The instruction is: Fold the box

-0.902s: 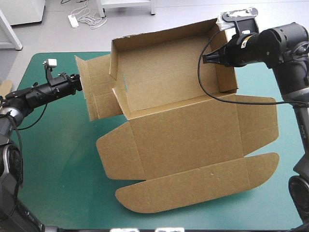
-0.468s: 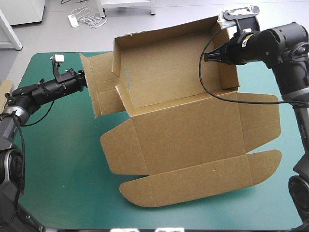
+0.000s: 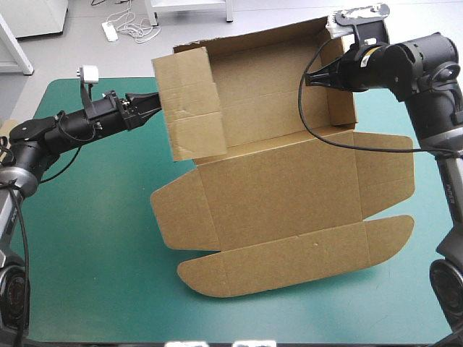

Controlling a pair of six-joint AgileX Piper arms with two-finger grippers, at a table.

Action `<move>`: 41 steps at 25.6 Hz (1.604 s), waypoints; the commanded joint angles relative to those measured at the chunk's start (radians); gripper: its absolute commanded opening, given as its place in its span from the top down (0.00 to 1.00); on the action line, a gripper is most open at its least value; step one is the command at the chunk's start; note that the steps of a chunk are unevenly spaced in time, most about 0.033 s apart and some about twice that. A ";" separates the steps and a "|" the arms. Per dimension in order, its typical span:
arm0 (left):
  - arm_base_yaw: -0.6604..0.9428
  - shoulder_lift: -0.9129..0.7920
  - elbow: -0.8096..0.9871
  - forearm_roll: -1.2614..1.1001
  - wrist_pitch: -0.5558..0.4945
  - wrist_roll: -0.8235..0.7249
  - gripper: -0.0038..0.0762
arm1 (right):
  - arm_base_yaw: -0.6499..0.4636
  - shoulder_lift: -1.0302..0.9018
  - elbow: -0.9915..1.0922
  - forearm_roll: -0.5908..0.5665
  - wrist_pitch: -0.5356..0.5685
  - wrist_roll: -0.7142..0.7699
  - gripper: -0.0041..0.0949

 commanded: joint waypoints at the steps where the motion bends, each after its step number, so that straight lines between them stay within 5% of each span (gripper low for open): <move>1: -0.035 -0.069 -0.027 -0.118 0.112 0.004 0.94 | -0.006 -0.026 -0.033 0.009 -0.078 0.011 0.98; 13: -0.102 -0.070 -0.027 -0.143 0.062 0.026 0.92 | -0.006 -0.014 -0.033 0.011 -0.097 0.003 0.98; 17: -0.102 -0.070 -0.027 -0.143 -0.010 -0.012 0.71 | -0.006 -0.014 -0.033 0.011 -0.097 -0.001 0.98; 21: -0.102 -0.070 -0.040 -0.143 -0.015 -0.055 0.38 | -0.006 -0.012 -0.033 0.011 -0.095 -0.001 0.98; 24: -0.103 -0.070 -0.055 -0.115 -0.049 -0.067 0.26 | -0.006 -0.006 -0.033 0.019 -0.090 -0.001 0.98; 28: -0.143 -0.070 -0.079 -0.032 -0.195 -0.135 0.26 | -0.006 0.005 -0.033 0.064 -0.080 -0.020 0.98; 35: -0.323 -0.069 -0.156 0.353 -0.656 -0.439 0.27 | -0.006 0.017 -0.031 0.090 -0.086 -0.020 0.98; 41: -0.340 -0.026 -0.189 0.670 -0.644 -0.777 0.34 | -0.004 0.055 -0.030 0.169 -0.084 -0.018 0.98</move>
